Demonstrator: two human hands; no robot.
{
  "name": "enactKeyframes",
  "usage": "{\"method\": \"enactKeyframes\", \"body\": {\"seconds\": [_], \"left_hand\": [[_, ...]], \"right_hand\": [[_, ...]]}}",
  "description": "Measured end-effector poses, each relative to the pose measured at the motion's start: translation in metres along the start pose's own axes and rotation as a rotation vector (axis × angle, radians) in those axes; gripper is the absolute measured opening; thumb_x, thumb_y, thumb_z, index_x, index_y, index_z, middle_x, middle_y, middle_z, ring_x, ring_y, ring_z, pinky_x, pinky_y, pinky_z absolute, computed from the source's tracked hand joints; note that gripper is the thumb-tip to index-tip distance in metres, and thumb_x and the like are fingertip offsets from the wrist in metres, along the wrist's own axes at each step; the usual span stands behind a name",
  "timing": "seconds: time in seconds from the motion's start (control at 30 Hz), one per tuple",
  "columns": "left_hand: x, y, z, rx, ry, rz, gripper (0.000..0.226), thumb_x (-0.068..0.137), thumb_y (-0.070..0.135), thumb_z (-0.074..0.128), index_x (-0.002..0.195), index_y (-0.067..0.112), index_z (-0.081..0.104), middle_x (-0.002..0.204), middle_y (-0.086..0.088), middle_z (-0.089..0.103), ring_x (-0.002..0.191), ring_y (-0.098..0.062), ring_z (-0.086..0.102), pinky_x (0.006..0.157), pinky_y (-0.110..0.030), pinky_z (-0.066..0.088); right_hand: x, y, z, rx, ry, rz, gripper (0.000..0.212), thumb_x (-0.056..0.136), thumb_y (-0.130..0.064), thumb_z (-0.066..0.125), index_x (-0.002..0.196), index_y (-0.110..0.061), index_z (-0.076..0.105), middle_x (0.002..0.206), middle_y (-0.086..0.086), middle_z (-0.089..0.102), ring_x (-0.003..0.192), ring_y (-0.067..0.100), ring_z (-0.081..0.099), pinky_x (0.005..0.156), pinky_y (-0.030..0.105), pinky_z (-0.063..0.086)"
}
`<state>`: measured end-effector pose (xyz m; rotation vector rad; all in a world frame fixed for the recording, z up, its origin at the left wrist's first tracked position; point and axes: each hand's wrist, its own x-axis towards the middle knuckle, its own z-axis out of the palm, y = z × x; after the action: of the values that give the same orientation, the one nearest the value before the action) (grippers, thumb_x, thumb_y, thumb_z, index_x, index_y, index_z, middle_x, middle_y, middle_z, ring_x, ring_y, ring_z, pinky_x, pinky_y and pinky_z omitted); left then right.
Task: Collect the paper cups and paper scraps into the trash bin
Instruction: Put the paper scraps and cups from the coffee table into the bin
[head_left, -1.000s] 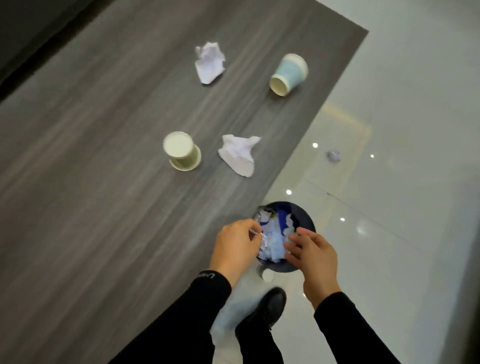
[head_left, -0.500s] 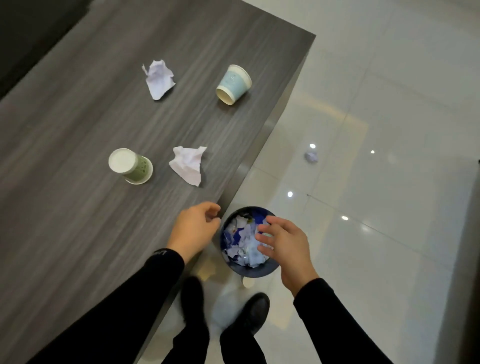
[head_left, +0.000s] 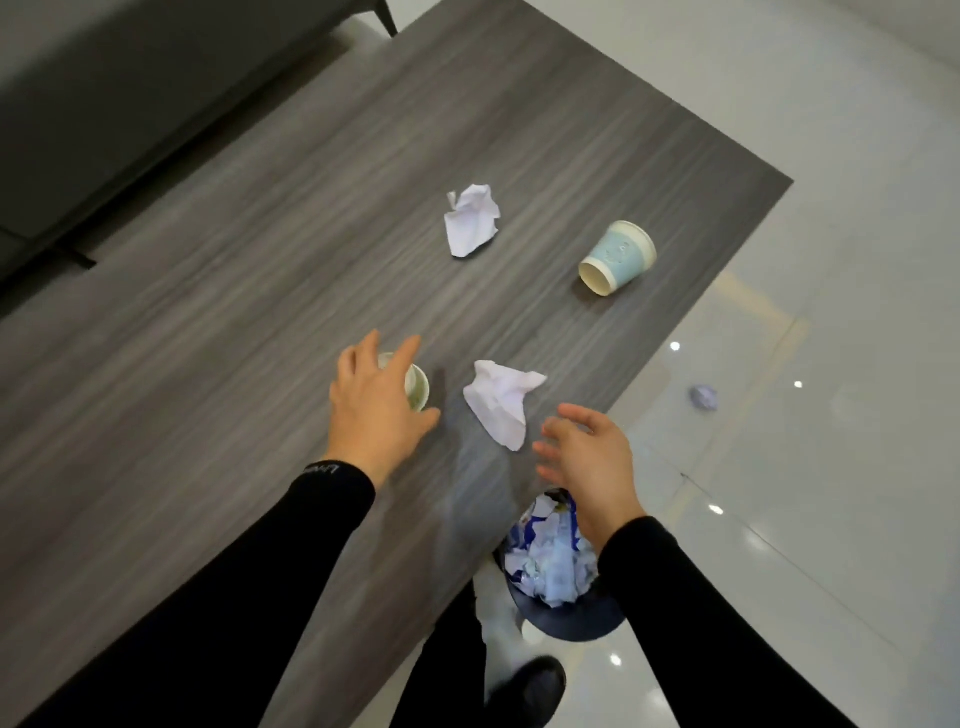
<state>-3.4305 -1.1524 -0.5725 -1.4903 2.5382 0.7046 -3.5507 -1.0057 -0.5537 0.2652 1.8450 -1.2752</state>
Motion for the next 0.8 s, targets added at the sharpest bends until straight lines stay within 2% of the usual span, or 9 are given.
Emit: {"method": "enactKeyframes", "body": {"seconds": [0.1,0.17,0.27,0.4,0.5,0.6,0.7,0.73,0.8], "left_hand": [[0.006,-0.015,0.009,-0.044,-0.015,0.002,0.066,0.077,0.027,0.07,0.137,0.026,0.043,0.142,-0.01,0.042,0.125,-0.032,0.037,0.1,-0.041,0.036],[0.008,-0.021,0.012,-0.074,0.016,0.03,0.059,0.078,0.027,0.068,0.133,0.024,0.048,0.133,-0.007,0.053,0.117,-0.03,0.046,0.095,-0.038,0.039],[0.008,-0.022,0.008,-0.255,0.1,-0.01,0.058,0.073,0.036,0.071,0.127,0.027,0.053,0.125,-0.002,0.06,0.113,-0.025,0.054,0.089,-0.031,0.039],[0.011,-0.019,-0.001,-0.528,0.138,-0.095,0.058,0.068,0.045,0.072,0.121,0.033,0.054,0.122,0.005,0.064,0.109,-0.018,0.059,0.094,-0.035,0.047],[0.014,-0.016,-0.002,-0.619,0.123,-0.123,0.059,0.065,0.049,0.07,0.12,0.035,0.053,0.119,0.007,0.064,0.108,-0.015,0.06,0.094,-0.039,0.05],[0.008,-0.011,0.002,-0.682,0.147,-0.174,0.06,0.061,0.053,0.068,0.118,0.037,0.054,0.107,0.014,0.064,0.098,-0.001,0.061,0.084,-0.024,0.05],[-0.005,0.003,0.001,-0.759,0.19,-0.229,0.053,0.068,0.044,0.072,0.116,0.031,0.058,0.091,0.022,0.061,0.077,0.022,0.057,0.062,0.001,0.042],[-0.014,0.011,0.001,-0.767,0.164,-0.225,0.05,0.069,0.041,0.073,0.115,0.029,0.058,0.09,0.022,0.061,0.074,0.021,0.057,0.058,0.003,0.041],[-0.038,0.033,0.009,-0.74,0.042,-0.173,0.046,0.067,0.041,0.075,0.109,0.033,0.059,0.093,0.017,0.065,0.075,0.011,0.06,0.061,-0.002,0.044]], "right_hand": [[0.016,0.003,0.01,-0.127,0.074,-0.012,0.034,0.085,-0.018,0.06,0.118,-0.014,0.052,0.092,0.0,0.059,0.077,0.015,0.059,0.085,0.04,0.053],[0.024,0.006,0.013,-0.175,0.096,0.004,0.041,0.083,-0.02,0.064,0.122,-0.012,0.051,0.093,-0.002,0.057,0.081,0.014,0.058,0.091,0.041,0.051],[0.034,0.013,0.02,-0.234,0.088,0.037,0.054,0.079,-0.022,0.07,0.126,-0.009,0.049,0.109,0.005,0.058,0.099,0.022,0.059,0.095,0.042,0.049],[0.046,0.02,0.04,-0.199,0.023,0.084,0.049,0.073,-0.017,0.076,0.115,-0.008,0.054,0.092,0.001,0.061,0.082,0.016,0.061,0.081,0.033,0.05],[0.055,0.021,0.046,-0.183,0.066,0.078,0.032,0.074,-0.002,0.069,0.105,-0.005,0.061,0.101,0.013,0.067,0.093,0.028,0.065,0.089,0.042,0.053],[0.057,0.012,0.027,-0.048,0.086,0.037,0.028,0.077,0.002,0.065,0.101,-0.012,0.06,0.09,0.004,0.063,0.088,0.024,0.064,0.086,0.041,0.056],[0.045,-0.006,-0.015,0.076,0.091,0.004,0.031,0.078,0.004,0.063,0.106,-0.01,0.061,0.09,0.003,0.061,0.077,0.016,0.063,0.062,0.023,0.058],[0.04,-0.011,-0.032,0.101,0.099,0.011,0.028,0.078,0.003,0.062,0.103,-0.011,0.062,0.095,0.006,0.063,0.08,0.018,0.063,0.06,0.022,0.057],[0.03,-0.016,-0.067,0.112,0.137,0.026,0.022,0.078,0.002,0.061,0.094,-0.013,0.064,0.102,0.01,0.063,0.087,0.023,0.062,0.066,0.026,0.055]]}}
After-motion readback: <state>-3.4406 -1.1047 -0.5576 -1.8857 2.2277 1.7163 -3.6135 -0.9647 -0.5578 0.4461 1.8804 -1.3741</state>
